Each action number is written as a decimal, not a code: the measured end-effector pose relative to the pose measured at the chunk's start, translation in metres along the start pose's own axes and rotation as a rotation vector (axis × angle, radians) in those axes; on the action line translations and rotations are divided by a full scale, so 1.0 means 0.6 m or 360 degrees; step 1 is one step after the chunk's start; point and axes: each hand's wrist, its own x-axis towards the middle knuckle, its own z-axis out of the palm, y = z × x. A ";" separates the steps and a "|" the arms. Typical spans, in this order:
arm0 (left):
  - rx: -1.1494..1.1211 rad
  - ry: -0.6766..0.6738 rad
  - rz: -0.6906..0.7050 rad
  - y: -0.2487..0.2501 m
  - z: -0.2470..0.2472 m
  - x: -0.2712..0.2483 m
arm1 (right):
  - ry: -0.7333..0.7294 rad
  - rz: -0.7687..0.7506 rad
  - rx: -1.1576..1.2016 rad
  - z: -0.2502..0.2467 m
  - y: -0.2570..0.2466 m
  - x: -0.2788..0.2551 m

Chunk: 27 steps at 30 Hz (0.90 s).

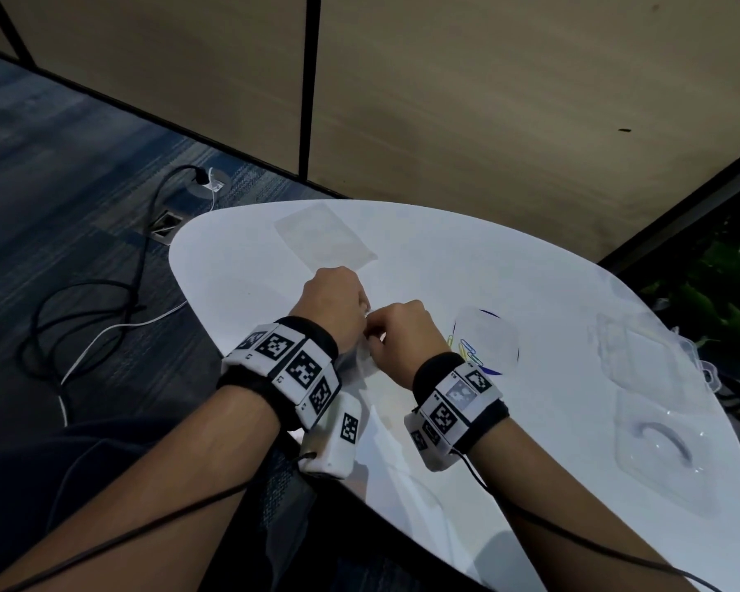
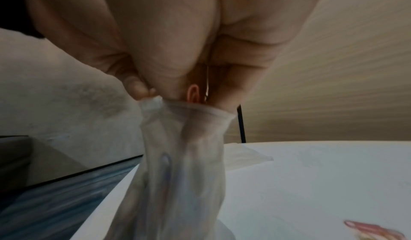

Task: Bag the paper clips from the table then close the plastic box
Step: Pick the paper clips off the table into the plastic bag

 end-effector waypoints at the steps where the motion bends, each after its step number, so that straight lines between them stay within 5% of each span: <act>1: 0.0003 -0.0006 0.0002 0.001 0.001 -0.001 | -0.0044 -0.0010 -0.0046 -0.002 -0.003 0.000; 5: -0.0008 0.0027 -0.0011 0.000 -0.003 0.000 | -0.0181 -0.0147 0.0074 -0.020 0.002 -0.003; 8: -0.0047 0.0071 -0.0035 -0.003 -0.008 0.001 | 0.0151 -0.0048 0.0603 -0.044 0.034 -0.013; 11: -0.0068 0.0065 -0.0034 -0.007 -0.008 0.001 | 0.0461 0.0173 0.0370 -0.035 0.113 -0.002; 16: -0.0058 0.0060 -0.0018 -0.007 -0.006 0.001 | -0.0077 0.0506 0.0011 0.024 0.219 0.018; 23: -0.0040 0.0060 -0.0007 -0.001 -0.004 0.003 | -0.0537 -0.0213 -0.0642 0.100 0.217 -0.003; 27: -0.0022 0.0048 -0.0005 -0.001 -0.003 0.001 | -0.0458 -0.0214 -0.0898 0.087 0.255 -0.053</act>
